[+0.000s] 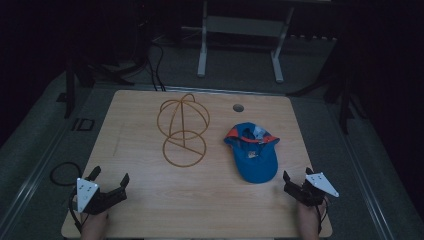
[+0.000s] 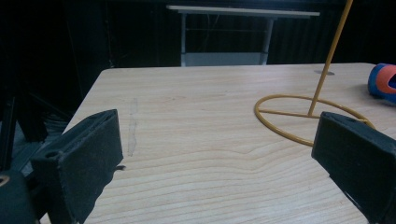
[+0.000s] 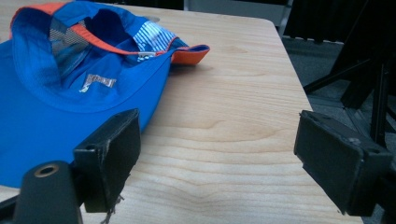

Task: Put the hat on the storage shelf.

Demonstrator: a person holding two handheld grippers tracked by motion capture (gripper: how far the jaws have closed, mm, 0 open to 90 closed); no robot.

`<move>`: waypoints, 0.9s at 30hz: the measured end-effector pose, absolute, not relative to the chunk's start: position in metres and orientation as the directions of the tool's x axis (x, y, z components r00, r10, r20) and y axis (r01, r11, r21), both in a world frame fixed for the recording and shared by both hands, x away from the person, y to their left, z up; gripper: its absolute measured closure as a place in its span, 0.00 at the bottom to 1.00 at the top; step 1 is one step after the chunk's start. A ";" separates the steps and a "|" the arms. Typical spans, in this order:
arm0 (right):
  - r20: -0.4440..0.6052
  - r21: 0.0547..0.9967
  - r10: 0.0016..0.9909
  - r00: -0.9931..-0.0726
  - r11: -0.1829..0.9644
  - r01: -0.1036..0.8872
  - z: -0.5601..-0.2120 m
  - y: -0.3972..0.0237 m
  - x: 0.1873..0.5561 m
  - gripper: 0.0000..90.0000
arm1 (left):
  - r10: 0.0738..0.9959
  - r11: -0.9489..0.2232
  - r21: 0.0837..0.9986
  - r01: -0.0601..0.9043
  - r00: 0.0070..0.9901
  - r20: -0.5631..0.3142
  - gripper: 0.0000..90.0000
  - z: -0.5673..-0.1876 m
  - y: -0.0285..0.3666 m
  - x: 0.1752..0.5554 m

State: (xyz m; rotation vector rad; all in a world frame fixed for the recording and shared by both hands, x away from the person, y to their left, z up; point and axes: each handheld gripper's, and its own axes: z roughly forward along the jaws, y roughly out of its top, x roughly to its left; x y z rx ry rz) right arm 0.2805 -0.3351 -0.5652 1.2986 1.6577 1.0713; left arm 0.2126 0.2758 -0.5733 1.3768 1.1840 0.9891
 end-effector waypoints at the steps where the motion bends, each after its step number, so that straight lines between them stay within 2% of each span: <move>1: -0.070 0.929 0.978 -0.199 0.136 0.344 -0.565 -0.335 0.281 0.16 | 0.983 0.005 0.989 0.145 0.179 -0.031 0.02 -0.573 0.276 0.213; 6: -0.054 0.925 0.969 -0.242 0.140 0.352 -0.565 -0.335 0.282 0.16 | 0.989 -0.013 0.989 0.147 0.150 -0.010 0.02 -0.573 0.273 0.213; 9: -0.039 0.922 0.966 -0.255 0.134 0.364 -0.565 -0.335 0.283 0.16 | 0.991 0.010 0.988 0.155 0.130 -0.031 0.02 -0.573 0.271 0.214; 12: -0.058 0.921 0.962 -0.266 0.154 0.358 -0.562 -0.333 0.284 0.16 | 0.990 -0.003 0.987 0.162 0.143 -0.021 0.02 -0.572 0.270 0.214; 16: -0.007 0.913 0.959 -0.284 0.122 0.390 -0.557 -0.332 0.287 0.16 | 0.990 -0.010 0.988 0.154 0.143 -0.013 0.02 -0.570 0.268 0.213; 20: -0.051 0.895 0.954 -0.294 0.175 0.411 -0.553 -0.327 0.294 0.16 | 0.994 0.020 0.980 0.200 0.100 -0.040 0.02 -0.566 0.265 0.212; 22: -0.036 0.894 0.954 -0.298 0.164 0.417 -0.549 -0.326 0.296 0.16 | 0.994 0.024 0.980 0.200 0.104 -0.045 0.02 -0.564 0.264 0.210; 27: -0.050 0.893 0.942 -0.331 0.190 0.408 -0.535 -0.320 0.302 0.16 | 0.988 -0.041 0.977 0.208 0.153 0.009 0.02 -0.562 0.259 0.208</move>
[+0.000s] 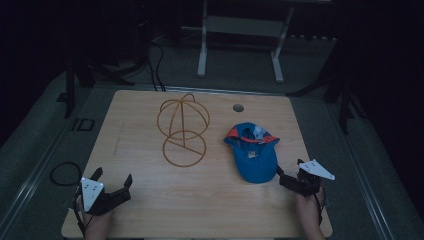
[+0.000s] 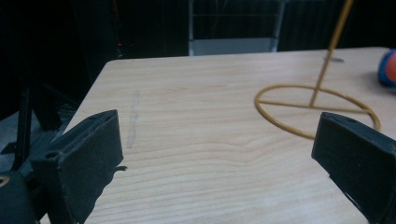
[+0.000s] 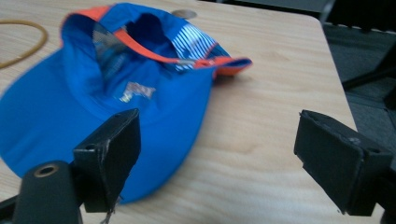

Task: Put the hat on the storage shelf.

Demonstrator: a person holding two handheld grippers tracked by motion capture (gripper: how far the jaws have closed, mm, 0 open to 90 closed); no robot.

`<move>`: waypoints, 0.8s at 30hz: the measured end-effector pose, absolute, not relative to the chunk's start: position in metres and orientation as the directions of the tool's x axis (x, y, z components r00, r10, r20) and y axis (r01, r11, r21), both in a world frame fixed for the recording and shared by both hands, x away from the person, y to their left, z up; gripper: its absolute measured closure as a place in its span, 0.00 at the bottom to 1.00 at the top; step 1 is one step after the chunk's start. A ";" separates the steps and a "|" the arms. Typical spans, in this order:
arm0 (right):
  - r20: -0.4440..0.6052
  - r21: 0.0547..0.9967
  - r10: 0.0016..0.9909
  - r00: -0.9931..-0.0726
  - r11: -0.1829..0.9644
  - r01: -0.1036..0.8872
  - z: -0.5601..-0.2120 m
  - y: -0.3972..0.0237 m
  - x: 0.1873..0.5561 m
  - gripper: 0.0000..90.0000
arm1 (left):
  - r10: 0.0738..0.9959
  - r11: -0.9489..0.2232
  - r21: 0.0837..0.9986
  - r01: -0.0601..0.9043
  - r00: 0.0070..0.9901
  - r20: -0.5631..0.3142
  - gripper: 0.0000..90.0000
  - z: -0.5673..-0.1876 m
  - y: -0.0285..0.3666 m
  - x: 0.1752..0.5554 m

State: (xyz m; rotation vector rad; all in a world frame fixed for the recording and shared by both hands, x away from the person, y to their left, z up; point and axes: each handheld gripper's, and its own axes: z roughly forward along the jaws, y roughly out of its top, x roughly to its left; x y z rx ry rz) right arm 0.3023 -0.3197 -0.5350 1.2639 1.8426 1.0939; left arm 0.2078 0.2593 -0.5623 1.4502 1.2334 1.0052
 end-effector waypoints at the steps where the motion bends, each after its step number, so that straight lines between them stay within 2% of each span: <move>1: -0.048 0.893 0.940 -0.338 0.192 0.407 -0.531 -0.318 0.304 0.16 | 0.985 -0.038 0.975 0.220 0.172 -0.001 0.02 -0.562 0.259 0.208; 9: -0.055 0.895 0.930 -0.364 0.207 0.395 -0.505 -0.312 0.315 0.16 | 0.980 -0.026 0.964 0.263 0.197 -0.027 0.02 -0.565 0.259 0.211; 11: -0.013 0.891 0.924 -0.382 0.184 0.414 -0.497 -0.312 0.320 0.16 | 0.979 -0.027 0.962 0.270 0.201 -0.029 0.02 -0.565 0.259 0.211; 24: 0.057 0.894 0.900 -0.433 0.147 0.424 -0.466 -0.302 0.347 0.16 | 0.974 -0.032 0.959 0.281 0.224 -0.032 0.02 -0.565 0.260 0.212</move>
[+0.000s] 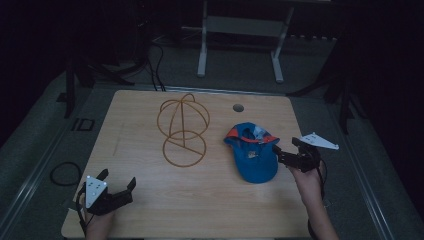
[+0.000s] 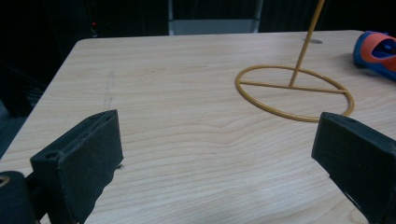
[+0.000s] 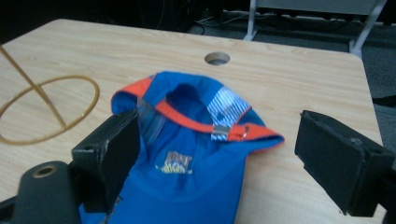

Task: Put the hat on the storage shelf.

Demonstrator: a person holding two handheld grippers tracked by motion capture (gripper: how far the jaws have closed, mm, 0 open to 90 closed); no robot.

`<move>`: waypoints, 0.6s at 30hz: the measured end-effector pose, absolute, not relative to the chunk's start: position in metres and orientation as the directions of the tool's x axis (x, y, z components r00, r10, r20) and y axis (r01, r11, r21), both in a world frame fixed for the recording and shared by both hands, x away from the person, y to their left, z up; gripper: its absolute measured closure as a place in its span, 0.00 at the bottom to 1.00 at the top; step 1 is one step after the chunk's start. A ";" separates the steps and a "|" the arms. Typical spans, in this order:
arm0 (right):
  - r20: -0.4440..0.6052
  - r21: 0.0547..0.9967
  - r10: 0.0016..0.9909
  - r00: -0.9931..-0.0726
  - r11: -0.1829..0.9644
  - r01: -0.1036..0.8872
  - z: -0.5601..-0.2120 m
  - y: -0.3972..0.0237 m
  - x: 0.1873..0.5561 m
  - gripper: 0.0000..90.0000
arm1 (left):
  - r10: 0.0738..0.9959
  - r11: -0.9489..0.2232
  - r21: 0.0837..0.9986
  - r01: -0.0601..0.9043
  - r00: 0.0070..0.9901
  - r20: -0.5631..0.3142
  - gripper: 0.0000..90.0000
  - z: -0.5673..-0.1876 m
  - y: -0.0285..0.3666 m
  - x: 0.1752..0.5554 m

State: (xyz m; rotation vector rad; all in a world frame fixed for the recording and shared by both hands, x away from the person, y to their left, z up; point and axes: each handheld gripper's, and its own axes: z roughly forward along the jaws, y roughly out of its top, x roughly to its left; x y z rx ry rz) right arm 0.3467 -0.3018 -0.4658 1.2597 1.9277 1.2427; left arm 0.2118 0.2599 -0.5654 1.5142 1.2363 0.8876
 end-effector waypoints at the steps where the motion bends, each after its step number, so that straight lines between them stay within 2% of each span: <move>1: 0.056 0.893 0.897 -0.439 0.151 0.424 -0.464 -0.301 0.348 0.16 | 0.973 -0.030 0.959 0.282 0.226 -0.036 0.02 -0.566 0.260 0.212; 9: 0.057 0.883 0.866 -0.497 0.188 0.429 -0.460 -0.288 0.371 0.17 | 0.971 -0.028 0.957 0.288 0.235 -0.042 0.02 -0.566 0.260 0.213; 12: 0.036 0.873 0.855 -0.517 0.225 0.433 -0.461 -0.284 0.382 0.23 | 0.971 -0.024 0.957 0.289 0.235 -0.046 0.02 -0.566 0.261 0.213; 18: 0.025 0.851 0.844 -0.536 0.264 0.455 -0.467 -0.275 0.403 0.24 | 0.970 -0.021 0.957 0.291 0.239 -0.051 0.02 -0.566 0.261 0.213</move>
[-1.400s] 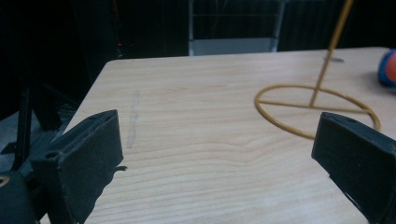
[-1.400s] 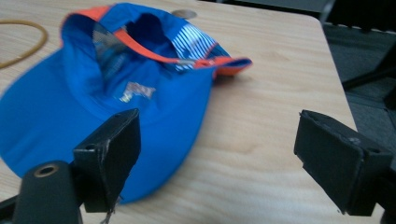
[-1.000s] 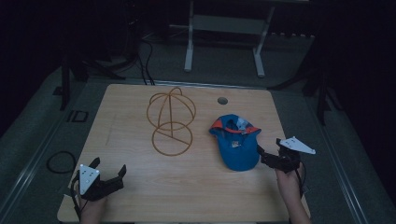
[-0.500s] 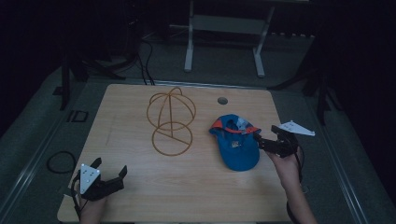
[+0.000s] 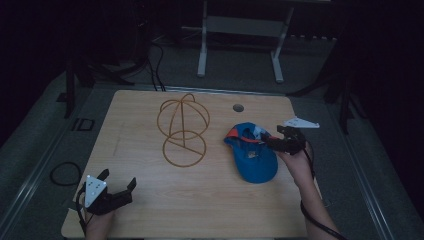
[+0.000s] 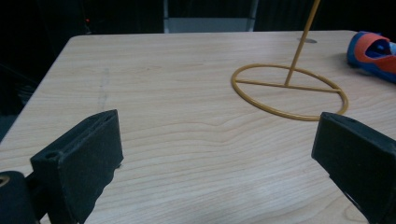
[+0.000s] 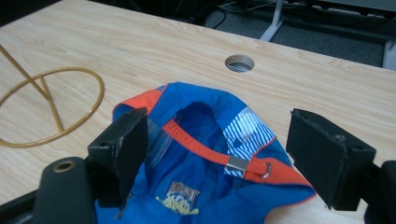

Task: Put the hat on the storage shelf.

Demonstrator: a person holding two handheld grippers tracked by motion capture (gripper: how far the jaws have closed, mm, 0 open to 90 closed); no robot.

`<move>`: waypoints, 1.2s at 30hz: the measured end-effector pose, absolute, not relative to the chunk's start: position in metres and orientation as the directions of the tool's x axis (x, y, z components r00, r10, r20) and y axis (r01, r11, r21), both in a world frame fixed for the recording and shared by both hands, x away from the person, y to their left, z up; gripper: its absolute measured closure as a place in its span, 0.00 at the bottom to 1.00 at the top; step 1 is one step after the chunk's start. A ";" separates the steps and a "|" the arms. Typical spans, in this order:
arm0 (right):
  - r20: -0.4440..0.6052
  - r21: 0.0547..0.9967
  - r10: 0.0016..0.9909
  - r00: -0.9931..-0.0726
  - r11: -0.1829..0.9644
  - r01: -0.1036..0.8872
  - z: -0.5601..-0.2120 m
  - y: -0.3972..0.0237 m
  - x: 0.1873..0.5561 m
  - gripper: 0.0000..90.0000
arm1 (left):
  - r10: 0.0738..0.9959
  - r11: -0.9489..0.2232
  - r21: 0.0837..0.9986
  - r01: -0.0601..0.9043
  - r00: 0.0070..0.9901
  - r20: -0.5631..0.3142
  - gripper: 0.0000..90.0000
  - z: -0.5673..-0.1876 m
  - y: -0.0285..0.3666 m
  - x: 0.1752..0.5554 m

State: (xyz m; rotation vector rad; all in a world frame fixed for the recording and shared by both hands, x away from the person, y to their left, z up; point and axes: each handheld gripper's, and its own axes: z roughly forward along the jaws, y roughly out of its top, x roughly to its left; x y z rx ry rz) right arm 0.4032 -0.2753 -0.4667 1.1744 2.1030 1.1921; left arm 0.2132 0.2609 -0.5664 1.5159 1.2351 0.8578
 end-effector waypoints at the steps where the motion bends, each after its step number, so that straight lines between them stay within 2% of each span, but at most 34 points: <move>1: 0.024 0.850 0.843 -0.538 0.266 0.455 -0.468 -0.274 0.407 0.24 | 0.969 -0.021 0.956 0.292 0.243 -0.053 0.02 -0.567 0.261 0.213; 12: 0.056 0.820 0.840 -0.539 0.269 0.505 -0.486 -0.266 0.443 0.25 | 0.965 -0.034 0.958 0.286 0.258 -0.043 0.02 -0.565 0.258 0.212; 24: 0.086 0.744 0.875 -0.477 0.262 0.614 -0.518 -0.265 0.485 0.25 | 0.963 -0.016 0.958 0.286 0.262 -0.062 0.02 -0.565 0.259 0.212; 31: 0.008 0.691 0.879 -0.477 0.341 0.638 -0.537 -0.256 0.493 0.25 | 0.962 -0.017 0.957 0.290 0.266 -0.063 0.02 -0.564 0.259 0.211; 36: -0.007 0.654 0.881 -0.474 0.362 0.664 -0.548 -0.257 0.498 0.26 | 0.961 -0.009 0.957 0.291 0.267 -0.072 0.02 -0.565 0.260 0.212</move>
